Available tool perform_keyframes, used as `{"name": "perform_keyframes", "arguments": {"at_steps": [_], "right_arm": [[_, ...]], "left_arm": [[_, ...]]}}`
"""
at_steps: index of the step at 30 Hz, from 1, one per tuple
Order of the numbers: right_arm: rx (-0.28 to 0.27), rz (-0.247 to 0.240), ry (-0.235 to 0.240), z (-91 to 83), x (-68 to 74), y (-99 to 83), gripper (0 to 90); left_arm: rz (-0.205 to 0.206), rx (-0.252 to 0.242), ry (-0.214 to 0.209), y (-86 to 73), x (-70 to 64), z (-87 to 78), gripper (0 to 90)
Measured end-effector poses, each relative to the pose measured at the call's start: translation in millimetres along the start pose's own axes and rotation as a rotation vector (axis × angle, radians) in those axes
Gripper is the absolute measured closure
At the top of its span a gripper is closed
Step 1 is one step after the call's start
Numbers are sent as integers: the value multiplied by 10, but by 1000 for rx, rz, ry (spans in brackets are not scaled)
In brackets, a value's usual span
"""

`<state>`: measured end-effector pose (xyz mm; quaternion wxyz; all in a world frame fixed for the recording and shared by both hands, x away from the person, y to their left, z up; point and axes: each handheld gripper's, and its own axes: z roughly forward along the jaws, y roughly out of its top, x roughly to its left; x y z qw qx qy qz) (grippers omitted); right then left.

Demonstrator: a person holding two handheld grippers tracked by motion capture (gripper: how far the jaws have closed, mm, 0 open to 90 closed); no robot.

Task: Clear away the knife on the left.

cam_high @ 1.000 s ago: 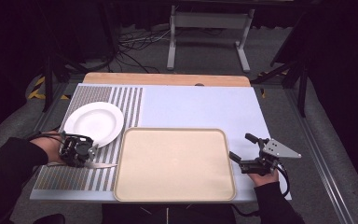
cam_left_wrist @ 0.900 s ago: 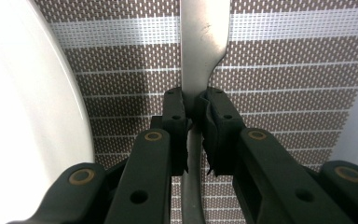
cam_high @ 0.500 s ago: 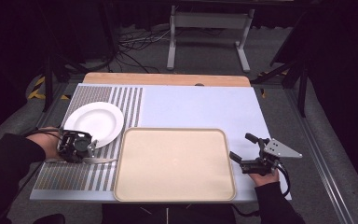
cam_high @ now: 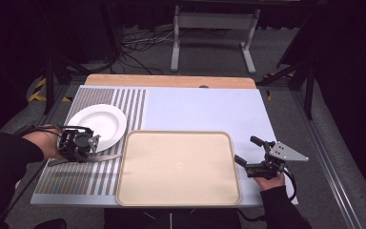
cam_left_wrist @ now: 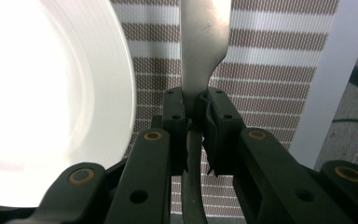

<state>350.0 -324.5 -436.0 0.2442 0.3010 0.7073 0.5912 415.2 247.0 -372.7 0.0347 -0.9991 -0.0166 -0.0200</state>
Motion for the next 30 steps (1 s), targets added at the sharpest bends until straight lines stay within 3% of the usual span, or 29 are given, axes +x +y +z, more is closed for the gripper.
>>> {"name": "perform_keyframes", "arguments": {"at_steps": [4,6,8,14,16,20,21,23,27,30], "right_arm": [[2,-3,3,6,-1,-1,13],[1,-1,2,2,1,0,13],[1,-1,3,3,-2,-1,13],[0,-2,1,-3,0,2,13],[-2,-1,0,-4,-1,3,13],[-3,-4,3,-4,-1,5,13],[-5,-6,1,-5,-2,5,13],[-6,0,0,-11,-1,8,13],[-9,4,2,-16,-4,9,13],[-9,2,3,-14,0,11,13]], "left_arm": [[-48,-20,-24,80,8,-80,803],[-48,-16,-27,100,15,-105,803],[-57,-43,-36,138,30,-137,802],[-154,-36,-109,286,78,-170,802],[-160,-39,-96,337,66,-180,803],[-195,-56,-115,428,91,-231,802],[-208,-71,-102,451,91,-248,802],[-240,-129,-115,502,77,-291,801],[-249,-176,-135,570,61,-340,801],[-278,-187,-140,642,42,-363,800]]}}
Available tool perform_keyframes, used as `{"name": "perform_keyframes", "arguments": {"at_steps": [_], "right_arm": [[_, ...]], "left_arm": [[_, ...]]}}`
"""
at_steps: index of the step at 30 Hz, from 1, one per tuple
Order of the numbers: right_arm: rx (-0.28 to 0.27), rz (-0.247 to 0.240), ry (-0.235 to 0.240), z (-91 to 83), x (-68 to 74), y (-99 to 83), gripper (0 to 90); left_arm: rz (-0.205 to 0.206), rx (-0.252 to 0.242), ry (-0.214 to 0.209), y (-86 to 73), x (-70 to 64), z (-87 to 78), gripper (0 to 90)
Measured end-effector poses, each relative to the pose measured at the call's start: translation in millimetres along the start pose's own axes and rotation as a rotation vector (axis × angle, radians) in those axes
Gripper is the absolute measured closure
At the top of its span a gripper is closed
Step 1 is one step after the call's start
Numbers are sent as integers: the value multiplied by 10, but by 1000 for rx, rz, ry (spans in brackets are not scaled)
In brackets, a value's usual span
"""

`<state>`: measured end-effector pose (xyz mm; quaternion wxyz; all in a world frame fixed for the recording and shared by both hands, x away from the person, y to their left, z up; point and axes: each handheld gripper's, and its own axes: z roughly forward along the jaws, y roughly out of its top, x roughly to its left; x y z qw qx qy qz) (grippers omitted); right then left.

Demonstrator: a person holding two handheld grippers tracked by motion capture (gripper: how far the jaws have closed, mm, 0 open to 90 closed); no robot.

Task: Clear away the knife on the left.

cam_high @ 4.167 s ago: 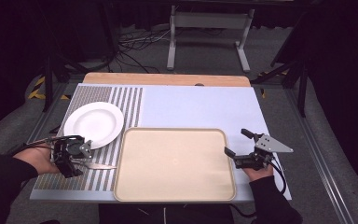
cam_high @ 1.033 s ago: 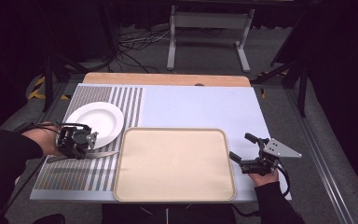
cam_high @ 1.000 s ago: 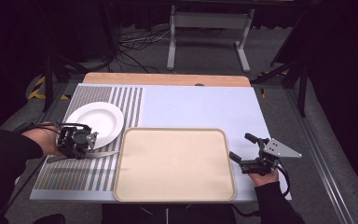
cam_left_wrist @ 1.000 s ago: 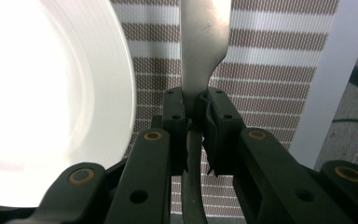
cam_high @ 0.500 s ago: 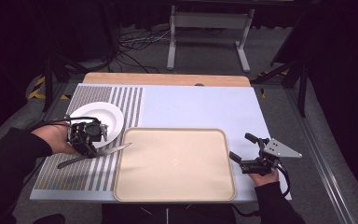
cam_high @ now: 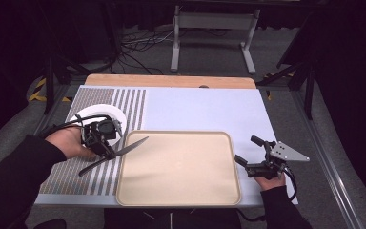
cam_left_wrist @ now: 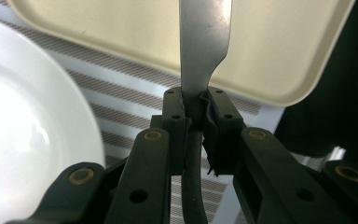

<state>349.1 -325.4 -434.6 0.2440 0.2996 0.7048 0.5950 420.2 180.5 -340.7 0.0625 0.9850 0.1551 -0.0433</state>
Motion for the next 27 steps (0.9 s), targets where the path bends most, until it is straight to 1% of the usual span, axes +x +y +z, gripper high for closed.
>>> {"name": "perform_keyframes", "arguments": {"at_steps": [1,2,3,4,5,6,7,8,9,10,12,13,14,16,19,21,22,24,27], "right_arm": [[-1,-2,-1,0,-1,1,13],[-3,-4,-1,-1,-2,2,13],[-3,-4,-2,-2,-3,2,13],[-4,-2,-4,-5,-4,2,13],[-3,-3,-2,-6,-7,1,13],[-3,-2,-2,-6,-7,1,13],[-2,-3,-1,-6,-7,1,13],[-2,-3,-1,-6,-7,1,13],[-2,-3,-1,-7,-8,1,13],[-2,-3,-1,-7,-8,1,13],[-4,-2,-4,-8,-11,0,13],[-4,-3,-5,-8,-12,1,13],[-5,-3,-5,-8,-12,1,13],[-3,-3,-4,-6,-10,1,13],[-6,-2,-5,-6,-11,1,13],[-5,-1,-5,-7,-12,0,13],[-4,-1,-5,-7,-12,0,13],[-6,-4,-5,-9,-14,1,13],[-6,-2,-6,-10,-17,1,13]], "left_arm": [[-35,0,-15,33,5,7,800],[-56,0,-12,50,5,10,799],[-94,-7,-8,73,9,19,799],[-112,-13,-13,84,16,29,799],[-152,-34,-22,97,23,50,799],[-152,-34,-22,97,23,50,799],[-174,-50,-36,117,25,66,799],[-174,-50,-36,117,25,66,799],[-171,-62,-30,127,18,65,799],[-177,-67,-45,142,9,70,799],[-188,-83,-57,163,-3,72,799],[-198,-81,-65,177,-3,74,799],[-218,-91,-77,195,-13,82,799],[-232,-94,-85,224,-23,87,799],[-295,-95,-91,263,-24,98,798],[-317,-98,-102,287,-22,117,798],[-329,-99,-92,308,-33,129,798],[-314,-94,-102,345,-53,158,798],[-312,-95,-112,387,-66,196,798]]}}
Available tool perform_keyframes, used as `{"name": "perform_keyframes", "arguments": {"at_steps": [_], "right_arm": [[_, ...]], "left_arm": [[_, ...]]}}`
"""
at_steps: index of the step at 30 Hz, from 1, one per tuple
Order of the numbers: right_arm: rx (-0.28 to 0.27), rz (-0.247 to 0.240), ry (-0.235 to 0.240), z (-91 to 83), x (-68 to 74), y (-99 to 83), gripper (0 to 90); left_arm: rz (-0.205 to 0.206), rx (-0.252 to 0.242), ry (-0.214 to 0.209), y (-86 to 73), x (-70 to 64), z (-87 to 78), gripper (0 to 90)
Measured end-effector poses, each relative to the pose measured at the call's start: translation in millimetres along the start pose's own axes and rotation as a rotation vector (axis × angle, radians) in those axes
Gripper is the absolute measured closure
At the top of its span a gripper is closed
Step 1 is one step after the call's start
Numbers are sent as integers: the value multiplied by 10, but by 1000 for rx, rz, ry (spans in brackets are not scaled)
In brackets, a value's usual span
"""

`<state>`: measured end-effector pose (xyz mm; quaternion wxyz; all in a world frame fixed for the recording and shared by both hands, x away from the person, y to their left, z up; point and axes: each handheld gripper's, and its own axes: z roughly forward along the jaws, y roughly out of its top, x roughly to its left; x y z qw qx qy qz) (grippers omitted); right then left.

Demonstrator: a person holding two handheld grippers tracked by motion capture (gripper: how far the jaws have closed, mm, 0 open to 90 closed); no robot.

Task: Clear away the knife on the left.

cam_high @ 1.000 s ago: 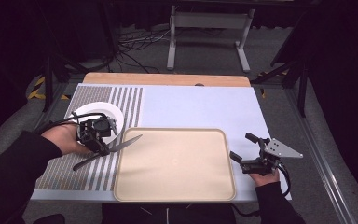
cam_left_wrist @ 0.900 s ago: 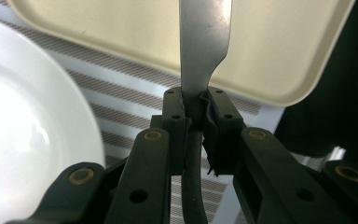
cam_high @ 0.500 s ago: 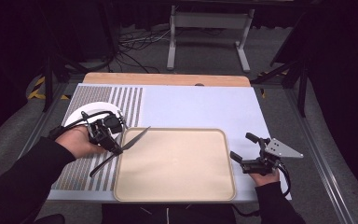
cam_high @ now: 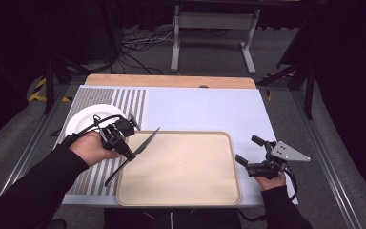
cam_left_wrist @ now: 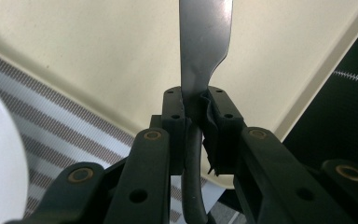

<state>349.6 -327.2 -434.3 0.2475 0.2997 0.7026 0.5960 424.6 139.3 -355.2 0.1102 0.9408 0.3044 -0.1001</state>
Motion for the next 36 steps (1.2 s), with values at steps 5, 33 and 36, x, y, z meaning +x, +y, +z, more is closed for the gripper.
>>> {"name": "perform_keyframes", "arguments": {"at_steps": [5,33,36], "right_arm": [[-2,0,0,-7,4,5,14],[-2,1,8,-11,2,9,16],[2,4,10,-8,0,6,16]], "left_arm": [[-46,-3,3,44,-14,71,797],[-87,36,-37,255,-142,388,794],[-94,32,-38,256,-130,418,794]]}}
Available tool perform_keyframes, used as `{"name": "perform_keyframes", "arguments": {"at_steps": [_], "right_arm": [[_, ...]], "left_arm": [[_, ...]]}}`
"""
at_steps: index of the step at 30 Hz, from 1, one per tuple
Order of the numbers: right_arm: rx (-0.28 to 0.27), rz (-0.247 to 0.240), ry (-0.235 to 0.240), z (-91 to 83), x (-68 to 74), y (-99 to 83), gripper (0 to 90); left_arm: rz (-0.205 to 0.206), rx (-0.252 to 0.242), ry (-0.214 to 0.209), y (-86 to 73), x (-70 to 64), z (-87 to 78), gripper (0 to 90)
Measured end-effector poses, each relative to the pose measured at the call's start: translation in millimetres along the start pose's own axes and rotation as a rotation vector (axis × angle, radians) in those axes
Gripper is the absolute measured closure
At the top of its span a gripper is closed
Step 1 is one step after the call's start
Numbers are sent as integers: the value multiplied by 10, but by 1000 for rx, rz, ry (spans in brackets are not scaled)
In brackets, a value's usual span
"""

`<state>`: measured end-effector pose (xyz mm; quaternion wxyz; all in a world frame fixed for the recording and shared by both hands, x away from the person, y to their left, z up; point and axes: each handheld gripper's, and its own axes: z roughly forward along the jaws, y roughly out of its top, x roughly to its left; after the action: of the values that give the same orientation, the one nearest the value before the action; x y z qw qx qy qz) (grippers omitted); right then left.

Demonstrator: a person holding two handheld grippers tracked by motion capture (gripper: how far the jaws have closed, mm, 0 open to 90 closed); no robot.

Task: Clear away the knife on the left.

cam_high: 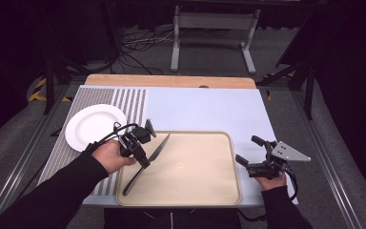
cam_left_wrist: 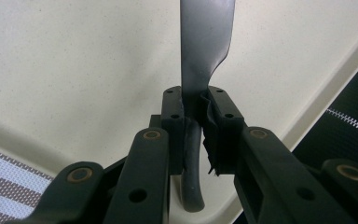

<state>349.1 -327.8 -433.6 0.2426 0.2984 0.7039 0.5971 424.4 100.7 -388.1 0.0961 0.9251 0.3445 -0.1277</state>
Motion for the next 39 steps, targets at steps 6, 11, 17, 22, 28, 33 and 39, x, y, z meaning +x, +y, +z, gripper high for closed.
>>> {"name": "perform_keyframes", "arguments": {"at_steps": [6,11,17,22,28,33,39], "right_arm": [[-1,1,0,2,6,1,17],[0,-4,-2,6,1,-2,17],[0,-3,-1,5,2,-1,17],[4,-4,1,9,3,-2,18],[7,1,1,9,3,-4,19],[9,3,6,16,3,-6,21],[9,1,6,14,1,-6,22]], "left_arm": [[-14,5,-5,8,46,91,794],[-16,7,-9,5,66,159,793],[-18,18,-4,2,64,203,793],[-14,34,3,18,67,232,792],[-4,50,6,35,73,264,792],[-1,57,12,42,61,287,792],[12,63,23,52,49,306,789]]}}
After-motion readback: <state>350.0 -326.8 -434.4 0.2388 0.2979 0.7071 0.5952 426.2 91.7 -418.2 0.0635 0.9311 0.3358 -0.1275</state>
